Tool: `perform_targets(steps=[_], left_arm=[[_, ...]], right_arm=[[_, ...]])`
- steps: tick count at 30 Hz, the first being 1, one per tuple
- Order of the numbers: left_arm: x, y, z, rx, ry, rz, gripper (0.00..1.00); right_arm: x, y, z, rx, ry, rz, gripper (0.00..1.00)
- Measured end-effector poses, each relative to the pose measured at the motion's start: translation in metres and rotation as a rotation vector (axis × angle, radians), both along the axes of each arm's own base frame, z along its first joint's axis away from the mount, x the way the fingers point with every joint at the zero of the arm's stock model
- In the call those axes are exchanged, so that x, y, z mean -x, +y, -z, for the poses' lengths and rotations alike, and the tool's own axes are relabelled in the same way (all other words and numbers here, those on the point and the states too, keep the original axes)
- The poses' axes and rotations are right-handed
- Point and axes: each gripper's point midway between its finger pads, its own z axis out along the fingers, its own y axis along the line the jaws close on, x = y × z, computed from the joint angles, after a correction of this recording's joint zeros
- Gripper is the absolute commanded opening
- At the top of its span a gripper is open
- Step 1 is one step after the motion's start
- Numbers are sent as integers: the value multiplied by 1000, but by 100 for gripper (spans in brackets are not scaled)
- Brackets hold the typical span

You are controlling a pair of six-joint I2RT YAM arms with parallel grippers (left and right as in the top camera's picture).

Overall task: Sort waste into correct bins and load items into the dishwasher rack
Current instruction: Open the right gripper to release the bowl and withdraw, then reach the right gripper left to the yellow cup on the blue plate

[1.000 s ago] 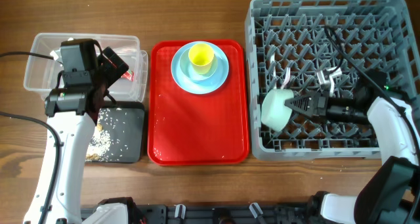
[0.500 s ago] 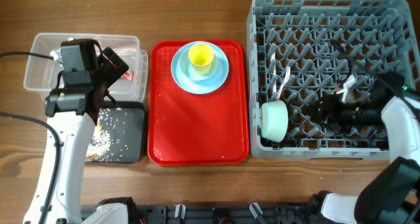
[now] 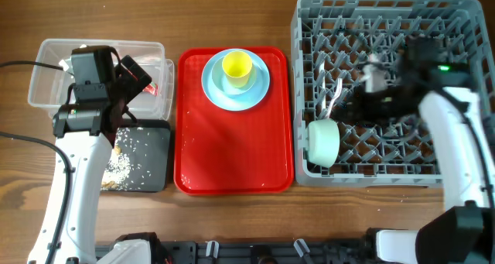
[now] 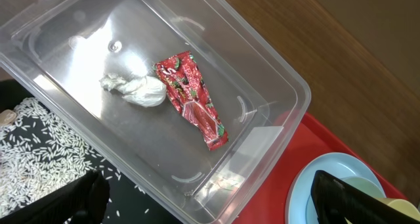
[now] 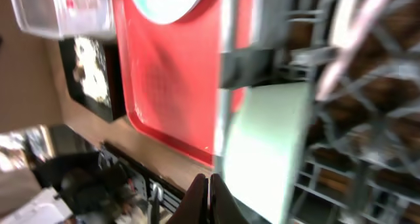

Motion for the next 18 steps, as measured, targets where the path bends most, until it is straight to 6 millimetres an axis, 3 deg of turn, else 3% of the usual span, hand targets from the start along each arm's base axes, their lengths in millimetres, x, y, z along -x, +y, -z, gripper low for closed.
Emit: perform_targets(steps=[4,11,18], left_arm=[[0,0,0,0,0,0,100],[0,0,0,0,0,0,100],[0,0,0,0,0,0,100]], right_arm=[[7,22,11,110,31,-40,5],[19,41,26,303,53,-48,6],[27,33,42,450,69,-21,11]])
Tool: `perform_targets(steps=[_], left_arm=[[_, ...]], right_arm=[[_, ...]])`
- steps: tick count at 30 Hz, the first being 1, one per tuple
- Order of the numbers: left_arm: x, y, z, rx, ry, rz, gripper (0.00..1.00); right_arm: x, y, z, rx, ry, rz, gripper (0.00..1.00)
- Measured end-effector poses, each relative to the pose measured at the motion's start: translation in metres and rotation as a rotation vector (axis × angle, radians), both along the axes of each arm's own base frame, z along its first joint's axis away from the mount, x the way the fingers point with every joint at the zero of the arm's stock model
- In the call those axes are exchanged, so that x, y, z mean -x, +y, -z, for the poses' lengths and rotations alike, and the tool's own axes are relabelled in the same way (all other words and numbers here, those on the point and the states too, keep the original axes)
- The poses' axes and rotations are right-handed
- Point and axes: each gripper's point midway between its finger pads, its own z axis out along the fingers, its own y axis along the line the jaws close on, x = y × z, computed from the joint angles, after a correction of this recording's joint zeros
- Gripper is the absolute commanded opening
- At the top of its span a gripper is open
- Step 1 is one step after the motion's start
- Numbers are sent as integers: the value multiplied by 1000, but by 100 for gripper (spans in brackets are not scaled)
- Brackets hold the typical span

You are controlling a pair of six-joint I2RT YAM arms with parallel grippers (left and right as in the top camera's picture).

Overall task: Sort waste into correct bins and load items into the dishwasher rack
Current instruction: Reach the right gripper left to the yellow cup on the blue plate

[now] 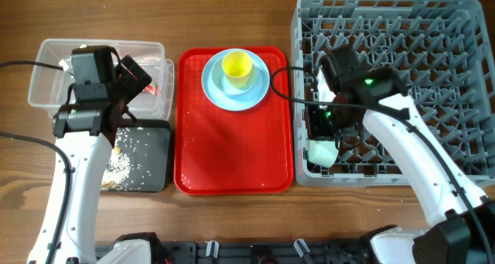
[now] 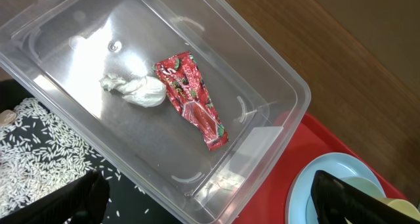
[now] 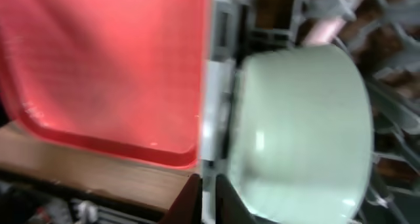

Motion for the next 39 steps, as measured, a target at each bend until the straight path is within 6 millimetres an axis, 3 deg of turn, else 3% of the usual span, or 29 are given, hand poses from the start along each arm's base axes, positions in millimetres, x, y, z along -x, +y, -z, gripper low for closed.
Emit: perform_targets(steps=[4,7,12,16,20,25,29,31,35,39], left_arm=[[0,0,0,0,0,0,100],[0,0,0,0,0,0,100],[0,0,0,0,0,0,100],[0,0,0,0,0,0,100],[0,0,0,0,-1,0,100],[0,0,0,0,2,0,100],[0,0,0,0,2,0,100],[0,0,0,0,3,0,100],[0,0,0,0,2,0,100],[0,0,0,0,3,0,100]], right_arm=[[14,-26,15,138,48,45,11],[18,-42,15,218,62,78,14],[4,-39,-2,201,9,62,22],[-32,-10,-39,55,-143,26,25],[-88,38,-92,-194,-413,-43,30],[-116,84,-128,-334,-625,-184,43],[-126,122,-121,-343,-695,-306,45],[-134,144,-105,-314,-719,-366,45],[-139,168,-65,-239,-677,-464,46],[-160,188,-50,-156,-719,-551,46]])
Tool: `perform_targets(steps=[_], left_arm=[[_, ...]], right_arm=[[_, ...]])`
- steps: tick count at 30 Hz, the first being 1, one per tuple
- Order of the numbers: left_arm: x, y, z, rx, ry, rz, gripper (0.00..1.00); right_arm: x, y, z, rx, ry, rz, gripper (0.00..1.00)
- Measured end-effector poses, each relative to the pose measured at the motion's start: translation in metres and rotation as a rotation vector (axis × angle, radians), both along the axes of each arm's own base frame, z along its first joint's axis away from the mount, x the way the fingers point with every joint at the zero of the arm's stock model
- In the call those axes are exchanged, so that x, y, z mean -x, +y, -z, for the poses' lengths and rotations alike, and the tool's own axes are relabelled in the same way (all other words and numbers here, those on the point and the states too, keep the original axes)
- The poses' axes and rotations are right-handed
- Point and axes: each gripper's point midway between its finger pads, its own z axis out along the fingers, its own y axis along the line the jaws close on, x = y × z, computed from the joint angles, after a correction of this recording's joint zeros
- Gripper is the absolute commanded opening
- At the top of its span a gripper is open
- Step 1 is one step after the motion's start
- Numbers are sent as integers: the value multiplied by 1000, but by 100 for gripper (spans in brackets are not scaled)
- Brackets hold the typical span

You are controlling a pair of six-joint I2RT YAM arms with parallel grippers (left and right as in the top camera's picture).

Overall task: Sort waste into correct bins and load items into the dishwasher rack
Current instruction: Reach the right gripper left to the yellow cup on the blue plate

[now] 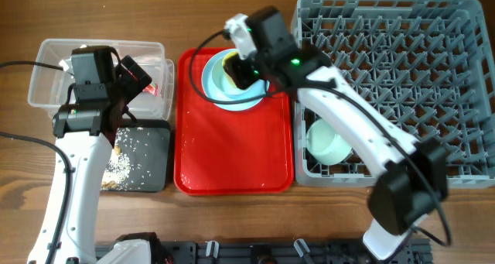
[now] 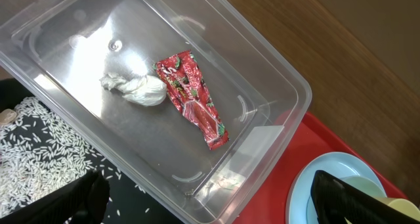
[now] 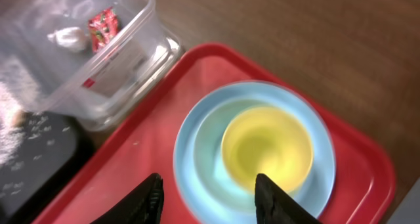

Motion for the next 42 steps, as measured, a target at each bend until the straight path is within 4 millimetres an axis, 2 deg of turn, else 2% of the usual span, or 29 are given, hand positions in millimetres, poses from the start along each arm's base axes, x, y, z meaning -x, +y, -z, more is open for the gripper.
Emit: perform_targets(steps=[4,6,9,12,14,20,26,36,38,42], left_arm=[[0,0,0,0,0,0,100],[0,0,0,0,0,0,100],[0,0,0,0,0,0,100],[0,0,0,0,0,0,100],[0,0,0,0,0,0,100],[0,0,0,0,0,0,100],[0,0,0,0,0,0,100],[0,0,0,0,0,0,100],[0,0,0,0,0,0,100],[0,0,0,0,0,0,100]], right_arm=[[-12,14,21,69,-60,-30,45],[-16,20,39,100,-62,-39,44],[-19,20,68,149,-38,-45,39],[-20,18,82,170,-22,-43,33],[-20,18,84,176,-21,-44,27],[-16,14,87,196,-5,-48,25],[-13,10,91,218,13,-49,14],[-8,0,97,266,36,-38,13],[-7,-2,99,276,41,-38,4],[-6,-2,99,285,40,-46,4]])
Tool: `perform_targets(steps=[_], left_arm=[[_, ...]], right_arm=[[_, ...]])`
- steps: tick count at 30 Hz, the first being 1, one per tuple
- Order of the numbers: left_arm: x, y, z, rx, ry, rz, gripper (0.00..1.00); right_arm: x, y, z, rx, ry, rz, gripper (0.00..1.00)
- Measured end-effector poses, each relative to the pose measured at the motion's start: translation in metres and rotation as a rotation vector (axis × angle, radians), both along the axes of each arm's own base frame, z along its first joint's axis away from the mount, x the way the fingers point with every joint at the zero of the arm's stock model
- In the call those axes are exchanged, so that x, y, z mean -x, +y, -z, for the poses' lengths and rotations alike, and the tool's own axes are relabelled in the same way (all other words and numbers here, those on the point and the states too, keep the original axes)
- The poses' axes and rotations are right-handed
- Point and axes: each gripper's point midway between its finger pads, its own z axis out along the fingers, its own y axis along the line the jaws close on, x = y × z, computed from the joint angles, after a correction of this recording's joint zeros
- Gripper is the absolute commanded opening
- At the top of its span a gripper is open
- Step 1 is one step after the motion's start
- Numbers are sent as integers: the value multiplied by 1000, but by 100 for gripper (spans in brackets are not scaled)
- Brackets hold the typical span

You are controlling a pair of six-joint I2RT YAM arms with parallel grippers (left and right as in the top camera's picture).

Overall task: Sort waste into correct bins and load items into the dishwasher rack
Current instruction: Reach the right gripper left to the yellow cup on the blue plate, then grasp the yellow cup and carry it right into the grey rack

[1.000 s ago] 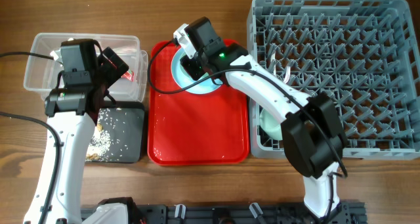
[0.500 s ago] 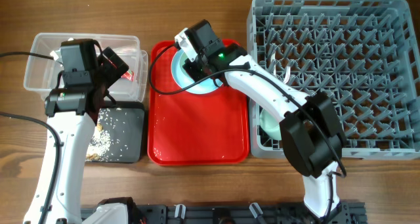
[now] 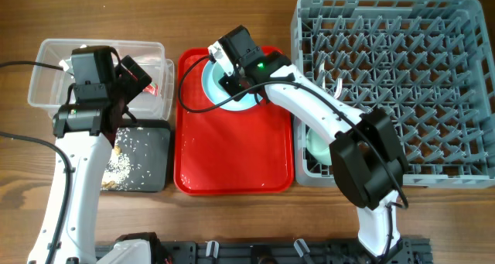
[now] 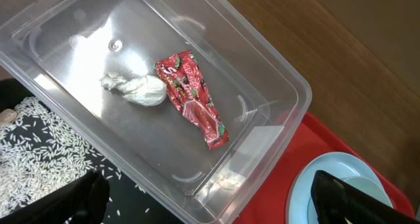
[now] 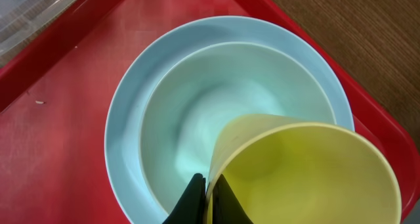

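Observation:
My right gripper [image 5: 211,191] is shut on the rim of the yellow cup [image 5: 308,171]. The cup tilts over a pale green bowl [image 5: 197,112], which sits on a light blue plate [image 5: 125,125] on the red tray [image 3: 232,156]. In the overhead view the right gripper [image 3: 232,63] covers the cup. The grey dishwasher rack [image 3: 402,86] holds a pale green bowl [image 3: 315,146] at its front left and a utensil [image 3: 337,84]. My left gripper [image 4: 210,201] hangs open over the clear bin [image 4: 275,73], which holds a red wrapper [image 4: 193,99] and a white crumpled wad [image 4: 134,89].
A black tray [image 3: 143,159] strewn with rice and crumbs lies in front of the clear bin, left of the red tray. The right arm stretches from the table's front edge across the rack's left side to the tray. Cables trail off the left edge.
My right gripper was open above the yellow cup standing in the bowl. It is now shut on the cup's rim and the cup is tilted. The left arm has not moved.
My right gripper was shut over the rack by the pale green bowl at its front left corner, and stayed beside that bowl at the following moment. Then it was open over the red tray above the yellow cup. Now it grips the cup. The left gripper stayed open over the bin.

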Motion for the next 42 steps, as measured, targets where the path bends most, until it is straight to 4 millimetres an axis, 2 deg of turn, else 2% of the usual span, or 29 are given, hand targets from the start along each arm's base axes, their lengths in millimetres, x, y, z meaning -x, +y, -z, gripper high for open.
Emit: perform_targets(steps=[5,8,10,13,14,16,18,19,20,23,28,31,36,39,42], left_arm=[[0,0,0,0,0,0,100],[0,0,0,0,0,0,100],[0,0,0,0,0,0,100],[0,0,0,0,0,0,100],[0,0,0,0,0,0,100],[0,0,0,0,0,0,100],[0,0,0,0,0,0,100],[0,0,0,0,0,0,100],[0,0,0,0,0,0,100],[0,0,0,0,0,0,100],[0,0,0,0,0,0,100],[0,0,0,0,0,0,100],[0,0,0,0,0,0,100],[0,0,0,0,0,0,100],[0,0,0,0,0,0,100]], right_arm=[[-1,1,-4,-5,-8,1,4],[-1,2,-25,-40,-32,4,4],[-1,2,-59,-98,-74,13,4],[2,-11,-138,-233,-160,24,4],[3,-22,-169,-287,-191,28,4],[4,-49,-218,-381,-235,41,4],[3,-80,-250,-461,-253,63,4],[2,-93,-258,-498,-244,75,4],[-3,-118,-263,-553,-218,91,4],[-9,-141,-248,-673,-95,93,4],[-25,-188,-193,-908,174,126,4],[-27,-197,-166,-1019,304,128,4],[-29,-199,-127,-1124,463,142,4],[-28,-203,-109,-1145,520,170,4],[-28,-215,-100,-1137,527,211,4]])
